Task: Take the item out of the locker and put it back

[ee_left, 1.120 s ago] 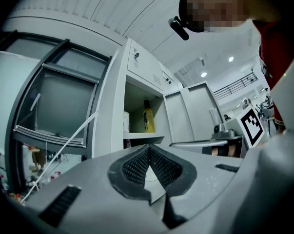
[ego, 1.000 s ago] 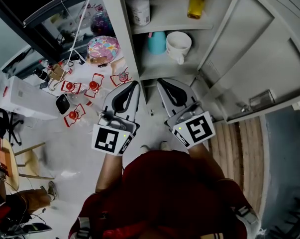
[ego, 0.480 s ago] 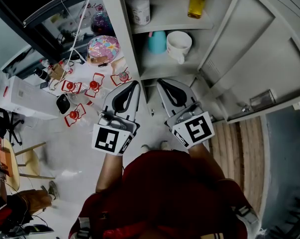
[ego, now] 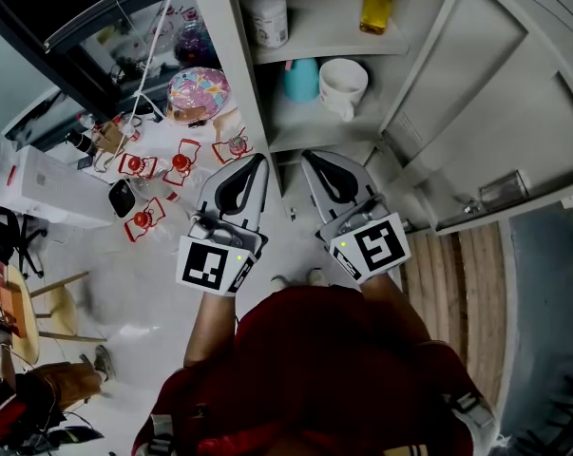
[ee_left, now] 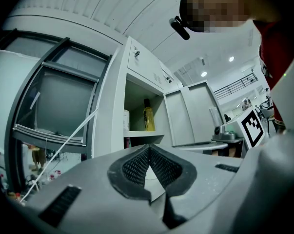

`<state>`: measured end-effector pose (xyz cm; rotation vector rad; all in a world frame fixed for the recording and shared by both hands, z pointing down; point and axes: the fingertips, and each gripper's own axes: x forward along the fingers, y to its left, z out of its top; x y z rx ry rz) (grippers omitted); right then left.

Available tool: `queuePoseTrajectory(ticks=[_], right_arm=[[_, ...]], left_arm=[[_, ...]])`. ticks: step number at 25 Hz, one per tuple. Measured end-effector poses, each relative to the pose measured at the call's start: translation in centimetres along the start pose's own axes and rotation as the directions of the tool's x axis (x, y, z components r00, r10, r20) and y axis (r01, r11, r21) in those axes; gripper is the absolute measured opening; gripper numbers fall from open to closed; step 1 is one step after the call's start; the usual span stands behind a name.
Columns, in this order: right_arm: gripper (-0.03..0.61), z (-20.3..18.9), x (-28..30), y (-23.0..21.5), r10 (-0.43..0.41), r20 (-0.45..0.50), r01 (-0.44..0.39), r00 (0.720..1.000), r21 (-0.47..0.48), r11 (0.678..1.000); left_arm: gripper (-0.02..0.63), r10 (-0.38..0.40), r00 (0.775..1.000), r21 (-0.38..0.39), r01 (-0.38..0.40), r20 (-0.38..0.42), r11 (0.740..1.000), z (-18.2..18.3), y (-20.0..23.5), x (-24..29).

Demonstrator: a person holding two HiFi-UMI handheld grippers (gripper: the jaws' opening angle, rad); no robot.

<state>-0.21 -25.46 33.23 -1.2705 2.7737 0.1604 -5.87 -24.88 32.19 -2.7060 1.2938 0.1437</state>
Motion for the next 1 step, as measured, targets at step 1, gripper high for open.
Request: queuePoseTrajectory(ticks=[1], right_arm=[[-0.003,-0.05,0.01,-0.01,-0.001,-0.001,0.001,1.000,0.001,1.000]], left_arm=[[0.006,0.000,1.000,0.000,0.000,0.000,1.000,-0.03,0.02,0.01]])
